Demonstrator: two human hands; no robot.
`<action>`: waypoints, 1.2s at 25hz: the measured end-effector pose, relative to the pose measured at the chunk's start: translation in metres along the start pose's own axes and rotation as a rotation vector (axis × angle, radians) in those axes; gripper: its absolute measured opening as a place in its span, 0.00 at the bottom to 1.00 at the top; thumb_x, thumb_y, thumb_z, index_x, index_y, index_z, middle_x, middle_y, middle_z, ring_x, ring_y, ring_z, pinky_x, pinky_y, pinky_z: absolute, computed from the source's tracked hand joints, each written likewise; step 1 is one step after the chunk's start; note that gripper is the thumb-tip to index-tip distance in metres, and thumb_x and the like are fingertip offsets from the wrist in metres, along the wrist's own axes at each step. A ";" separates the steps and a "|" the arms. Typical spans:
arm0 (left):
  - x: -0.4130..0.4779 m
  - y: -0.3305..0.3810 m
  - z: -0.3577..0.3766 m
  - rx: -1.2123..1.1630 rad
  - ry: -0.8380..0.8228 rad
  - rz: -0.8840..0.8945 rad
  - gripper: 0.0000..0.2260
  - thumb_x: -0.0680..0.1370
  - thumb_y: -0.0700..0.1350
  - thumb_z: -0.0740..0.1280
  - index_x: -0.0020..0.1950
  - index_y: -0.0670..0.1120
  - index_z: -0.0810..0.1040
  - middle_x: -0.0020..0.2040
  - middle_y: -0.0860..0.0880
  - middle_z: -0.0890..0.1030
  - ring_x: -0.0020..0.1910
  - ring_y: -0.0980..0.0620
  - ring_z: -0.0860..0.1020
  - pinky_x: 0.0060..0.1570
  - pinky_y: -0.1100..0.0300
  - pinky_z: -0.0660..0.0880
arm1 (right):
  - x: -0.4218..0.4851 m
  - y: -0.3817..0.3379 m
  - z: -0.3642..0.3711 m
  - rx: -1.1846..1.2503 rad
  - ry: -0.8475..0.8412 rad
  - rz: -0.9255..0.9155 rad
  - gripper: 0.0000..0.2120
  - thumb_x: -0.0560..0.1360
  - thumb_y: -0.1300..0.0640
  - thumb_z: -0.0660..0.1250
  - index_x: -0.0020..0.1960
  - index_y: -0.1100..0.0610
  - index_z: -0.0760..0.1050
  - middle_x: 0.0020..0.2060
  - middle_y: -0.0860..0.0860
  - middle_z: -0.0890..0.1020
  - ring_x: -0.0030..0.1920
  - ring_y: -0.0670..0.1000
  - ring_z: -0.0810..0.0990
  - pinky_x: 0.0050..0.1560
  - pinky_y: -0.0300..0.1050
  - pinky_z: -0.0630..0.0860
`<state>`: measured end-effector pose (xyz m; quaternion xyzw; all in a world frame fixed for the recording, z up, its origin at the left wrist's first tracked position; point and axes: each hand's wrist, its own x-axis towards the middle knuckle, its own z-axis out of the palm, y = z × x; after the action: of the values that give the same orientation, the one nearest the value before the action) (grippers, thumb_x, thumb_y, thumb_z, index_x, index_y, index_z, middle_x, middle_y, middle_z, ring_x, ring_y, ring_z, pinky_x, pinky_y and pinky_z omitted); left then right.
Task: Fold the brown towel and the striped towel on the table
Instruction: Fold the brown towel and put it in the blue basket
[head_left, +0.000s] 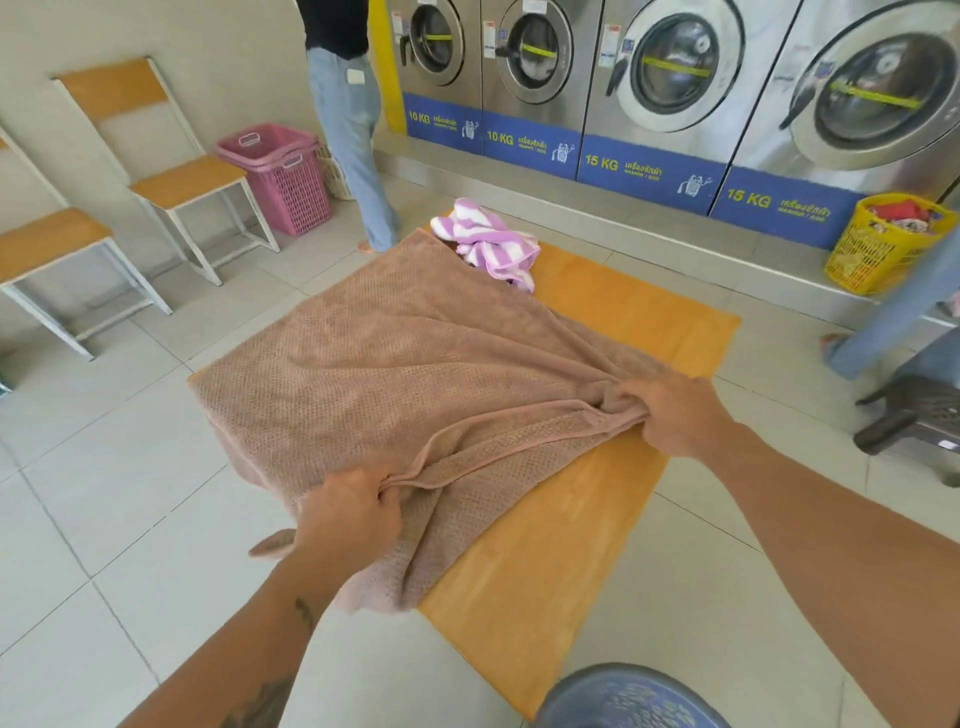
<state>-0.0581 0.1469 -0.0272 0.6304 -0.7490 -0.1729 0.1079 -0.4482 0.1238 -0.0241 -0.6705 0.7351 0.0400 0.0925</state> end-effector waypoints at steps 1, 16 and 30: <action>0.000 0.005 -0.001 0.003 -0.033 -0.031 0.06 0.76 0.48 0.61 0.42 0.51 0.76 0.33 0.51 0.76 0.33 0.48 0.76 0.39 0.49 0.79 | -0.003 0.001 0.002 -0.079 -0.090 0.043 0.27 0.71 0.61 0.62 0.65 0.38 0.72 0.68 0.50 0.73 0.69 0.60 0.69 0.61 0.57 0.66; 0.011 0.026 0.008 0.089 -0.107 0.016 0.13 0.78 0.39 0.59 0.56 0.52 0.77 0.42 0.52 0.77 0.39 0.49 0.76 0.38 0.53 0.77 | 0.000 -0.032 0.044 -0.283 0.237 -0.078 0.17 0.73 0.56 0.64 0.61 0.48 0.77 0.55 0.53 0.77 0.56 0.57 0.74 0.55 0.55 0.68; 0.000 0.105 0.005 -0.178 -0.435 0.129 0.12 0.83 0.42 0.59 0.40 0.47 0.71 0.34 0.50 0.71 0.29 0.54 0.68 0.26 0.64 0.65 | -0.054 0.053 -0.010 -0.351 0.145 0.148 0.21 0.75 0.52 0.61 0.67 0.42 0.73 0.58 0.51 0.73 0.63 0.57 0.68 0.64 0.59 0.63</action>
<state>-0.1550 0.1627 0.0098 0.5172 -0.7753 -0.3624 0.0100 -0.4972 0.1800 -0.0074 -0.6217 0.7687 0.1257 -0.0821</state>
